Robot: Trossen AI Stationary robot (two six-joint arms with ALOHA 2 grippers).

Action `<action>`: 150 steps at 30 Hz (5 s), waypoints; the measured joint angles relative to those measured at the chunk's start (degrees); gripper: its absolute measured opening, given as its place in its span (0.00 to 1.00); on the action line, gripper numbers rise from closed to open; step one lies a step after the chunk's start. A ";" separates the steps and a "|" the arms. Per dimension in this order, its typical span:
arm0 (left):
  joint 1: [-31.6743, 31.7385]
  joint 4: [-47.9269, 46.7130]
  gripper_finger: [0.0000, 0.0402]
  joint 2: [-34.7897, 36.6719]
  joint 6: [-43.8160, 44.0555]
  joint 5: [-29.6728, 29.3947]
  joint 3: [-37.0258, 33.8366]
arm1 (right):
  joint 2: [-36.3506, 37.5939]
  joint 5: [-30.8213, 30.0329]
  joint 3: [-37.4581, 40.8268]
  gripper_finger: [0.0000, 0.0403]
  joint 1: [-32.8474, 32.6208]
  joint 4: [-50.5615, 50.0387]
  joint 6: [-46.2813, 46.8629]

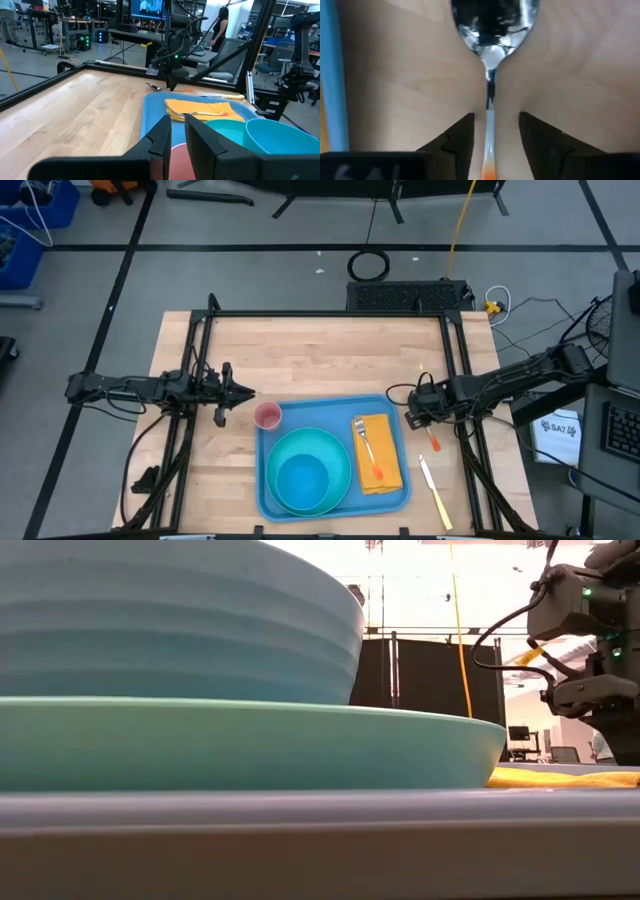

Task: Set up tray
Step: Put the orange spoon on top of the yellow napkin to the right of the orange fork

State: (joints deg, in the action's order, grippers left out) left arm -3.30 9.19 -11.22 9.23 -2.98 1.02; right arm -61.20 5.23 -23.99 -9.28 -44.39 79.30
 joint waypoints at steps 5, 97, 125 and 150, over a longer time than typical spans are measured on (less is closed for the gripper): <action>0.00 -0.10 0.14 0.00 0.00 -0.01 -0.01 | -0.04 -0.56 0.07 0.21 -0.02 -1.43 0.94; 0.01 -0.04 0.14 -0.01 0.00 -0.02 -0.02 | -24.71 -28.02 -15.72 0.00 -23.45 36.59 23.14; 0.01 -0.09 0.14 -0.02 0.00 0.00 -0.02 | -26.45 -28.82 -15.65 0.00 -24.65 41.77 23.21; 0.01 -0.02 0.14 -0.02 0.00 -0.02 0.00 | -26.11 -26.41 -15.65 0.00 -24.43 35.94 23.44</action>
State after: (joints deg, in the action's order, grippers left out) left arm -3.29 9.17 -11.25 9.23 -3.01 1.02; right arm -87.31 -21.18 -39.64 -33.71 -8.45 102.74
